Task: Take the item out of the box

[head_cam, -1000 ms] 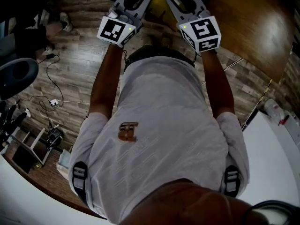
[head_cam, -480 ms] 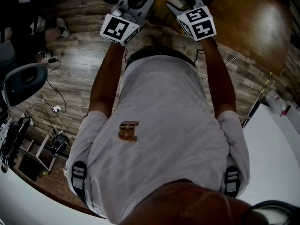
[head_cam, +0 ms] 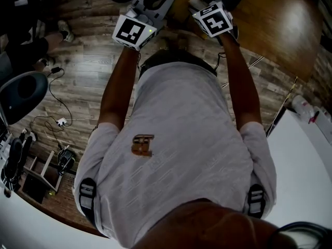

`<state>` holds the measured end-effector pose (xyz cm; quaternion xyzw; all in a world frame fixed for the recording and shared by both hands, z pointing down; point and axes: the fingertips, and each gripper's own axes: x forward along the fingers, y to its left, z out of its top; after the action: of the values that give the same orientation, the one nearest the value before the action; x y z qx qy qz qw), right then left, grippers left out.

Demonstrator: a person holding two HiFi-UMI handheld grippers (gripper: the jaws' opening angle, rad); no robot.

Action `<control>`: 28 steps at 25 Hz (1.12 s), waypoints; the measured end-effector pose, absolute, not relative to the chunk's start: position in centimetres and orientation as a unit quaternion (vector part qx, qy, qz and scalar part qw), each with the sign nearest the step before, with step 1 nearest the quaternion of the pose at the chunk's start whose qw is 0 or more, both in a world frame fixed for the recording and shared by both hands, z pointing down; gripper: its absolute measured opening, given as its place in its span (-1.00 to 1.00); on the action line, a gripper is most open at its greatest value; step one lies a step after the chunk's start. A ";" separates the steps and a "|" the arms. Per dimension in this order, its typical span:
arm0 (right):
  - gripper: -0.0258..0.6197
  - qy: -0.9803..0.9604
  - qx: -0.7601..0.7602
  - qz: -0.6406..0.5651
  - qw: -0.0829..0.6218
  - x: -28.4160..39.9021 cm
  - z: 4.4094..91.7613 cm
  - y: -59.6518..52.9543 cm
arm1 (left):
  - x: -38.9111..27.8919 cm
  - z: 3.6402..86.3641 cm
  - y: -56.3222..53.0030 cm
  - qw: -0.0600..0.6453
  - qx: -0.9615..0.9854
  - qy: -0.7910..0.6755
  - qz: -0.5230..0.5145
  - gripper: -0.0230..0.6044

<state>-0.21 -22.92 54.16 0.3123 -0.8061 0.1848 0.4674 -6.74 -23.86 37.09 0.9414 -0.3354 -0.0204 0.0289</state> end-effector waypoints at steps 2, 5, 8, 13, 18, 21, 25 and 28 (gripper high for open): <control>-0.17 -0.796 0.307 0.196 0.484 -0.1 55.2 -22.7 | -7.0 37.3 -24.2 0.031 0.941 -0.336 -0.019 -0.86; -0.17 -0.784 0.296 0.216 0.501 0.0 56.2 -22.2 | -7.4 37.3 -24.7 0.033 0.941 -0.336 -0.019 -0.86; -0.16 -0.773 0.289 0.222 0.519 0.5 56.8 -22.2 | -7.3 37.1 -25.0 0.033 0.942 -0.334 -0.019 -0.86; -0.16 -0.765 0.279 0.235 0.531 0.7 57.3 -22.5 | -7.2 37.1 -25.3 0.036 0.942 -0.334 -0.015 -0.86; -0.16 -0.768 0.264 0.234 0.535 0.4 57.9 -23.0 | -7.2 37.3 -25.3 0.036 0.941 -0.335 -0.013 -0.86; -0.16 -0.769 0.266 0.225 0.536 0.4 58.0 -23.5 | -7.4 37.2 -25.4 0.036 0.941 -0.337 -0.012 -0.86; -0.17 -0.765 0.264 0.228 0.541 0.4 57.9 -23.5 | -7.6 37.3 -25.7 0.039 0.938 -0.343 -0.005 -0.86; -0.17 -0.767 0.265 0.232 0.537 0.5 58.1 -23.5 | -7.2 37.5 -25.8 0.039 0.940 -0.340 -0.007 -0.86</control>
<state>0.55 -23.54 58.11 0.2646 -0.7669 0.2322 0.5366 -7.20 -25.77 37.52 0.9396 -0.3400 -0.0072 0.0388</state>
